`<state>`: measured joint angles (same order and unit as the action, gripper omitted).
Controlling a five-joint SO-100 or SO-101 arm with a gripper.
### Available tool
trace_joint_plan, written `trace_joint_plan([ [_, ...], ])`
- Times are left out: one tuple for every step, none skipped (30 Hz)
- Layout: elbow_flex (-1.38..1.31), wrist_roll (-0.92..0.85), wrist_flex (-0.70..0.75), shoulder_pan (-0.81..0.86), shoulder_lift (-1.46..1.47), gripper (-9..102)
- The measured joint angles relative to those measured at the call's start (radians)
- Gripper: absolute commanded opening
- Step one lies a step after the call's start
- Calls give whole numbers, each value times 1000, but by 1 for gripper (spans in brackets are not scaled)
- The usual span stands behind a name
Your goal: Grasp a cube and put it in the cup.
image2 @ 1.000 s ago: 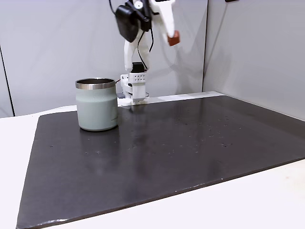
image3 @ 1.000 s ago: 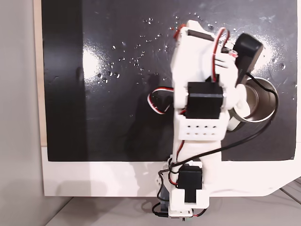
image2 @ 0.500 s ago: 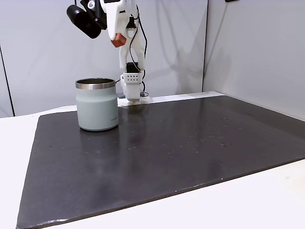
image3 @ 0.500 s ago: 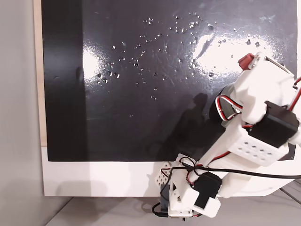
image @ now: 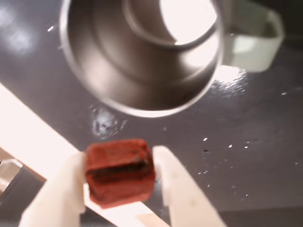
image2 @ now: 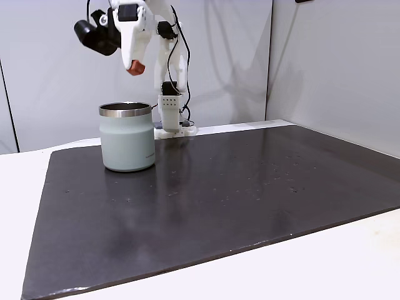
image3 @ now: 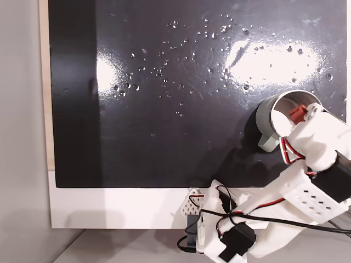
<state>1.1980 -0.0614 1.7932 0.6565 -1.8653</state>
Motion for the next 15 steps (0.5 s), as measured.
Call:
trace_joint_plan([
  [20, -3, 0, 8, 0, 3],
  [35, -6, 0, 15, 0, 3],
  [49, -6, 0, 28, 0, 3],
  [57, -6, 0, 38, 5, 3],
  [66, -6, 0, 55, 12, 3],
  [71, -6, 0, 66, 20, 3],
  [72, -6, 0, 72, 31, 3],
  [74, -6, 0, 78, 37, 3],
  [74, -6, 0, 78, 44, 3],
  [74, -6, 0, 78, 49, 3],
  [74, -6, 0, 83, 55, 4],
  [78, -6, 0, 89, 61, 4],
  [81, -6, 0, 94, 66, 4],
  [83, -6, 0, 101, 71, 5],
  [87, -6, -2, 104, 71, 5],
])
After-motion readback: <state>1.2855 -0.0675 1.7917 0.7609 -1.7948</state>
